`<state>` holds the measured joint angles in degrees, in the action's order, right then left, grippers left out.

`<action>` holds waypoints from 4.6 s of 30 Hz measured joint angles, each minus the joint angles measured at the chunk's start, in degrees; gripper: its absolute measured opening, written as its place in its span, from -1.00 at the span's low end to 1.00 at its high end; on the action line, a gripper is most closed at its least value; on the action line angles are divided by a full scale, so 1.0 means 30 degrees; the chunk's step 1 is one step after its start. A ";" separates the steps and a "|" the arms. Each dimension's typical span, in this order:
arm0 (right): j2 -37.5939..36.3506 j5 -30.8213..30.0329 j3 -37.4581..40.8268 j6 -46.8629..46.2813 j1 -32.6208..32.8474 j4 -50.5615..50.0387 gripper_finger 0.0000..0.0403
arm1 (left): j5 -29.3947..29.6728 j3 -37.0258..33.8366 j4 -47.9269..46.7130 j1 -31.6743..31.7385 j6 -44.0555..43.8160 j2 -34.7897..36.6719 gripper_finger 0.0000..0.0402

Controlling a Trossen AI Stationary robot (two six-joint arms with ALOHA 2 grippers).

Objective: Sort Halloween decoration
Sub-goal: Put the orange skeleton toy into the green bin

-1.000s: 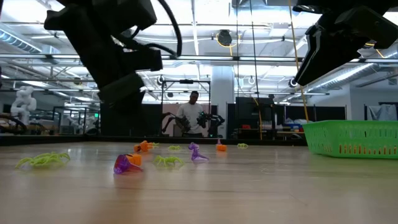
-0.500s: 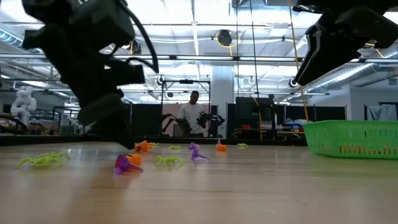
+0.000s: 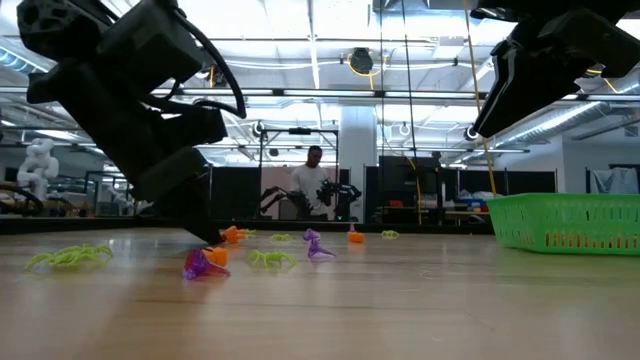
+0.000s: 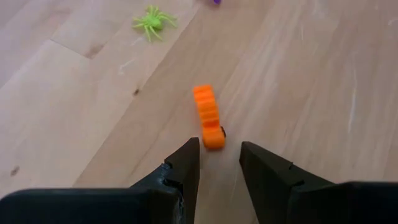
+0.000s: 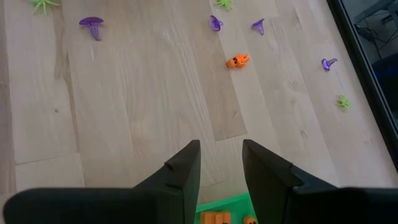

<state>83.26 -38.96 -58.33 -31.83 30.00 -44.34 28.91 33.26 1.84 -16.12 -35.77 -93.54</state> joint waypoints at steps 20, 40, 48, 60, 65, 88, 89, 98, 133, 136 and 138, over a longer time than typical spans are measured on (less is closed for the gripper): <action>0.0000 0.0000 0.0007 -0.0007 0.0000 0.0000 -0.48 | -0.1441 -0.0015 0.0923 0.0933 -0.0638 -0.0044 -0.50; 0.0000 0.0000 0.0015 -0.0011 0.0000 0.0000 -0.48 | -0.1485 0.0000 0.0770 0.0918 -0.0028 -0.0044 -0.97; 0.0000 0.0000 0.0015 -0.0015 0.0000 0.0000 -0.48 | -0.1570 0.0000 0.0526 0.0815 0.0232 0.0239 -0.96; 0.0000 -0.0068 0.0022 0.0554 -0.0007 0.1049 -0.48 | -0.2635 -0.0022 0.0429 -0.0427 0.1523 0.1938 -0.97; 0.0000 -0.0073 0.0022 0.1641 -0.0007 0.2187 -0.48 | -0.1427 -0.0022 0.0813 -0.0386 0.1092 0.1945 -0.96; 0.0000 -0.0073 0.0022 0.1989 -0.0007 0.2441 -0.48 | 0.1525 -0.0015 0.2682 -0.0641 -0.2430 -0.0312 0.09; 0.0000 -0.0071 0.0022 0.1989 -0.0007 0.2441 -0.48 | 0.1544 -0.0007 0.2855 -0.0641 -0.2439 -0.0462 0.09; 0.0000 -0.0068 0.0022 0.1989 -0.0007 0.2436 -0.48 | 0.3192 0.0013 0.4484 -0.1182 -0.2428 -0.2577 0.09; 0.0000 -0.0007 0.0022 0.1989 -0.0007 0.2433 -0.48 | 0.4575 0.0028 0.4366 -0.1879 0.2293 -0.2469 -0.92; 0.0007 0.0000 0.0022 0.1989 -0.0007 0.2433 -0.48 | 0.4587 0.0072 0.4423 -0.2072 0.3278 -0.1647 -0.92; 0.0007 0.0000 0.0022 0.1989 -0.0007 0.2448 -0.48 | 0.4668 0.0186 0.4549 -0.2219 0.3952 -0.1047 -0.92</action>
<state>83.29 -38.96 -58.26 -25.87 29.98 -36.99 42.91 33.81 15.49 -22.78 -23.91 -96.68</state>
